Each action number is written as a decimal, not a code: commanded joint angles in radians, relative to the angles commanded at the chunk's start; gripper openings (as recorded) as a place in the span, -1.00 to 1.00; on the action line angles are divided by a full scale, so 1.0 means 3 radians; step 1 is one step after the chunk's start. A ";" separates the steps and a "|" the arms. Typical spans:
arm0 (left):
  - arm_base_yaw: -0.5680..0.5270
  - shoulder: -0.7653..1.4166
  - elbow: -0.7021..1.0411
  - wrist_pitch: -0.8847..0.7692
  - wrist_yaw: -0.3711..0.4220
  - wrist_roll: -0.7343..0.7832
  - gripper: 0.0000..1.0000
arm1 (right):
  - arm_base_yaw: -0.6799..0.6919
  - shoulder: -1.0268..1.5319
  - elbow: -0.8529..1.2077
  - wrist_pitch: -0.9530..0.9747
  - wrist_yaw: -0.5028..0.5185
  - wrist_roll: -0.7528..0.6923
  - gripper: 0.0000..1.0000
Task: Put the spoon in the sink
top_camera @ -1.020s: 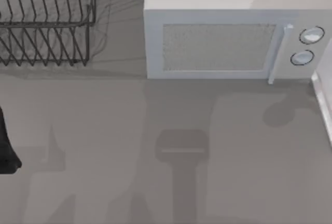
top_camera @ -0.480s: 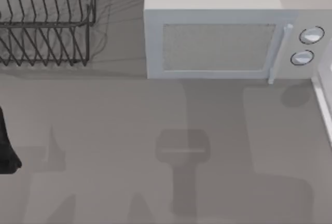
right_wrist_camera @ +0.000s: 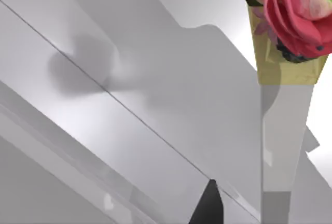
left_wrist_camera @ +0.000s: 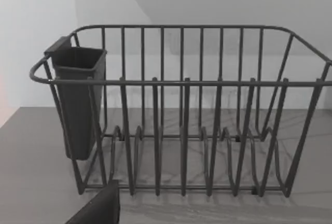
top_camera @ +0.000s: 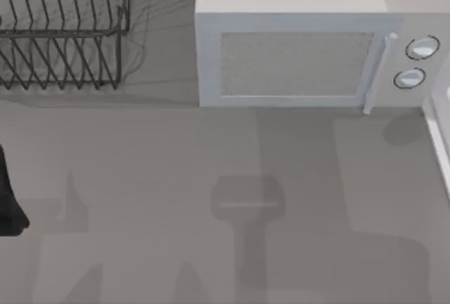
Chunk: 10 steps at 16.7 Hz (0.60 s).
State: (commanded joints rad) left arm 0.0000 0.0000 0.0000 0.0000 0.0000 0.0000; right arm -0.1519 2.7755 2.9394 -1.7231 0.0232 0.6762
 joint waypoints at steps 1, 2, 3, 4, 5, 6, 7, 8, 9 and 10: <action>0.0000 0.0000 0.0000 0.0000 0.0000 0.0000 1.00 | 0.0003 0.0088 0.0115 -0.0048 0.0001 -0.0002 -1.00; 0.0000 0.0000 0.0000 0.0000 0.0000 0.0000 1.00 | 0.0007 0.0193 0.0265 -0.0105 0.0003 -0.0004 -1.00; 0.0000 0.0000 0.0000 0.0000 0.0000 0.0000 1.00 | 0.0009 0.0309 0.0445 -0.0168 0.0004 -0.0005 -1.00; 0.0000 0.0000 0.0000 0.0000 0.0000 0.0000 1.00 | 0.0007 0.0430 0.0642 -0.0235 0.0006 -0.0003 -1.00; 0.0000 0.0000 0.0000 0.0000 0.0000 0.0000 1.00 | 0.0001 0.0550 0.0845 -0.0301 0.0008 0.0001 -1.00; 0.0000 0.0000 0.0000 0.0000 0.0000 0.0000 1.00 | -0.0005 0.0664 0.1038 -0.0362 0.0011 0.0004 -1.00; 0.0000 0.0000 0.0000 0.0000 0.0000 0.0000 1.00 | -0.0011 0.0766 0.1208 -0.0415 0.0013 0.0006 -1.00; 0.0000 0.0000 0.0000 0.0000 0.0000 0.0000 1.00 | -0.0014 0.0850 0.1343 -0.0457 0.0015 0.0006 -1.00; 0.0000 0.0000 0.0000 0.0000 0.0000 0.0000 1.00 | -0.0016 0.0915 0.1443 -0.0488 0.0016 0.0005 -1.00; 0.0000 0.0000 0.0000 0.0000 0.0000 0.0000 1.00 | -0.0016 0.0957 0.1508 -0.0508 0.0016 0.0004 -1.00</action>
State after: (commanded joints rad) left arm 0.0000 0.0000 0.0000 0.0000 0.0000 0.0000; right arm -0.1566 3.0625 3.3917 -1.8754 0.0281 0.6774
